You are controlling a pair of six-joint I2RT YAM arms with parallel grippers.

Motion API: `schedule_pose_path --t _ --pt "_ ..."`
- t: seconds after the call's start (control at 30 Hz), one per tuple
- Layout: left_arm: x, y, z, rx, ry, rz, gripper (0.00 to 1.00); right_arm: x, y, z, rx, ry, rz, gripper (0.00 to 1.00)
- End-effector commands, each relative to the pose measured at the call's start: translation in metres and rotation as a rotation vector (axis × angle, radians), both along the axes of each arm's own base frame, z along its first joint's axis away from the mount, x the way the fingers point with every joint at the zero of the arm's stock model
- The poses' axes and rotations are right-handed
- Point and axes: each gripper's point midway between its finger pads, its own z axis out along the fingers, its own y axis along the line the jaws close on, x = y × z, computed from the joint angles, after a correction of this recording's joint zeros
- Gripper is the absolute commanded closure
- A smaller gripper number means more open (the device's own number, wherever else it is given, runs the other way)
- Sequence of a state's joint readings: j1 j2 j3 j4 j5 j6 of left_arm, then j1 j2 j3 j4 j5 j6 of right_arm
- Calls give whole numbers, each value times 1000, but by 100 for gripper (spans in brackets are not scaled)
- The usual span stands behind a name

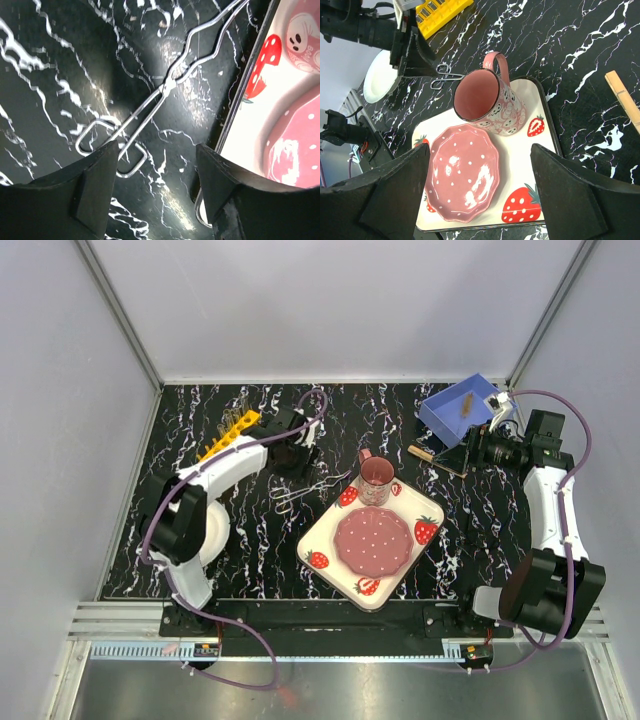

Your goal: Organize the chemistry lab equipment

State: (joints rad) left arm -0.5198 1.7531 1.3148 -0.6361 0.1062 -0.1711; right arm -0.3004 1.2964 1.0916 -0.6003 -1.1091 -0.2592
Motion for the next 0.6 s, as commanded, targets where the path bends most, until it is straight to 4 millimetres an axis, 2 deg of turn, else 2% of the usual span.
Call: schedule_pose_path --t 0.0,0.07,0.13,0.27,0.33,0.57 --pt "20 -10 -4 69 -38 -158 34 1 1 1 -5 -15 16 13" --pt "24 -7 -8 114 -41 -224 35 1 1 0 -4 -11 16 13" --pt "23 -4 -20 152 -10 -268 36 2 0 0 -4 -10 15 13" --pt "22 -12 -31 132 25 -309 41 2 0 -2 -4 -2 15 13" --pt "22 -13 -43 137 53 -309 43 2 1 -2 -2 -3 17 13" --pt "27 -2 -61 214 76 -272 50 3 0 -3 -4 -1 15 13"
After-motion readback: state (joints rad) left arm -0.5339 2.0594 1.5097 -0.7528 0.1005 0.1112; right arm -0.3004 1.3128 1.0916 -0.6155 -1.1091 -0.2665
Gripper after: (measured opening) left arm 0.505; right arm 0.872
